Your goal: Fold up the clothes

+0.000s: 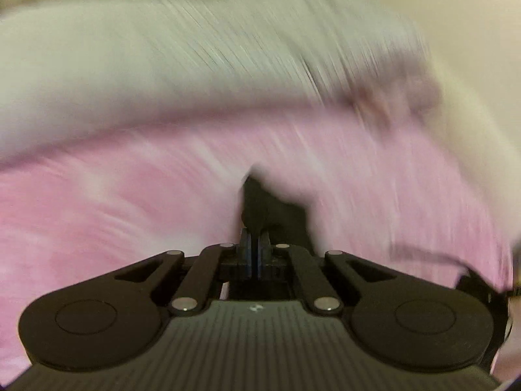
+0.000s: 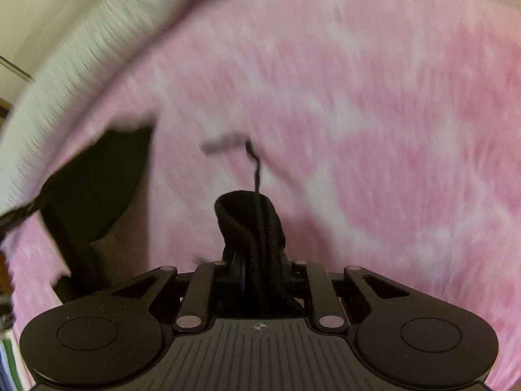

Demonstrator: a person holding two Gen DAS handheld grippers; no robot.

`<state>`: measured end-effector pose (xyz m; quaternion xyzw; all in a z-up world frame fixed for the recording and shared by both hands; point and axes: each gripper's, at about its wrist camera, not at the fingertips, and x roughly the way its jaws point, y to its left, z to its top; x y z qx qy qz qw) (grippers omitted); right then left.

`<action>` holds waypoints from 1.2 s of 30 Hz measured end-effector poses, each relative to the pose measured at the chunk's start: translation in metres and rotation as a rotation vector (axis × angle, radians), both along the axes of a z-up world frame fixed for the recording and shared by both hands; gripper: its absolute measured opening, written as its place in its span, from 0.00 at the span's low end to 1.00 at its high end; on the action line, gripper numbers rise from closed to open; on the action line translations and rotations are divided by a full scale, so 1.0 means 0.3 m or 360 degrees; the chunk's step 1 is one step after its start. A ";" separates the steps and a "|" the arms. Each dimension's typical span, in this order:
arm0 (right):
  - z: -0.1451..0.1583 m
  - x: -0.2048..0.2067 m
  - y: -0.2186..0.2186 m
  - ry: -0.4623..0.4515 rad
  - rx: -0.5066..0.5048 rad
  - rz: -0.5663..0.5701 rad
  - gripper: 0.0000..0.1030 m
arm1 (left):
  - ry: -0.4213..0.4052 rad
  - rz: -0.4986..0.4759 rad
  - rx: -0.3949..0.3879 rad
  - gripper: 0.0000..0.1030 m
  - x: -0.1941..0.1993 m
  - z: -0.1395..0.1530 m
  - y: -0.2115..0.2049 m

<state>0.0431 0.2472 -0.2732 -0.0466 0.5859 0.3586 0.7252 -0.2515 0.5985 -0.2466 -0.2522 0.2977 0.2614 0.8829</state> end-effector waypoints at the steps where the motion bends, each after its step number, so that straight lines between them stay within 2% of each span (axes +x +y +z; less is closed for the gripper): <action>1: 0.042 -0.001 -0.002 -0.0056 0.0068 -0.0004 0.14 | -0.0078 0.0131 0.0056 0.01 -0.106 0.066 0.031; 3: 0.111 -0.008 -0.002 -0.0163 0.0205 -0.0017 0.14 | -0.0234 0.0394 0.0169 0.01 -0.317 0.199 0.093; 5: 0.142 -0.011 0.011 -0.0220 0.0326 -0.0035 0.14 | -0.0241 0.0602 0.0226 0.03 -0.502 0.234 0.100; 6: 0.136 -0.005 0.024 -0.0210 0.0349 -0.0078 0.15 | -0.0175 0.0720 0.0175 0.05 -0.580 0.194 0.102; 7: 0.118 0.004 0.040 -0.0186 0.0335 -0.0134 0.16 | -0.0100 0.0841 0.0114 0.14 -0.654 0.145 0.103; 8: 0.094 0.015 0.061 -0.0163 0.0285 -0.0192 0.25 | -0.0024 0.0961 0.0052 0.23 -0.729 0.097 0.105; 9: 0.073 0.021 0.077 -0.0153 0.0219 -0.0254 0.32 | 0.0053 0.1081 -0.0010 0.24 -0.804 0.048 0.106; 10: 0.061 0.022 0.082 -0.0152 0.0168 -0.0312 0.45 | 0.0130 0.1199 -0.0073 0.24 -0.879 -0.001 0.108; 11: 0.054 0.022 0.078 -0.0137 0.0142 -0.0363 0.51 | 0.0214 0.1284 -0.0153 0.24 -0.944 -0.058 0.096; 12: 0.057 0.020 0.057 -0.0099 0.0160 -0.0400 0.51 | 0.0282 0.1343 -0.0221 0.24 -1.000 -0.107 0.075; 14: 0.068 -0.006 -0.005 -0.0039 0.0207 -0.0418 0.54 | 0.0329 0.1433 -0.0290 0.24 -1.103 -0.161 0.008; 19: 0.071 -0.146 -0.199 -0.0033 0.0088 -0.0337 0.56 | 0.0307 0.1452 -0.0403 0.24 -1.262 -0.199 -0.241; 22: 0.031 -0.260 -0.334 0.0004 -0.0053 -0.0405 0.56 | 0.0297 0.1446 -0.0486 0.24 -1.350 -0.199 -0.378; 24: -0.005 -0.334 -0.439 0.0060 -0.0100 -0.0512 0.56 | 0.0271 0.1461 -0.0554 0.24 -1.410 -0.206 -0.460; 28: -0.082 -0.412 -0.624 0.0255 -0.0052 -0.0792 0.56 | 0.0219 0.1486 -0.0654 0.24 -1.501 -0.205 -0.587; 31: -0.090 -0.440 -0.677 0.0299 -0.0009 -0.0875 0.56 | 0.0263 0.1402 -0.0672 0.24 -1.496 -0.192 -0.637; 33: -0.073 -0.449 -0.670 0.0281 -0.0042 -0.0806 0.56 | 0.0341 0.1333 -0.0640 0.24 -1.461 -0.175 -0.657; 36: -0.035 -0.489 -0.615 0.0175 -0.0158 -0.0525 0.56 | 0.0494 0.1224 -0.0622 0.24 -1.393 -0.155 -0.698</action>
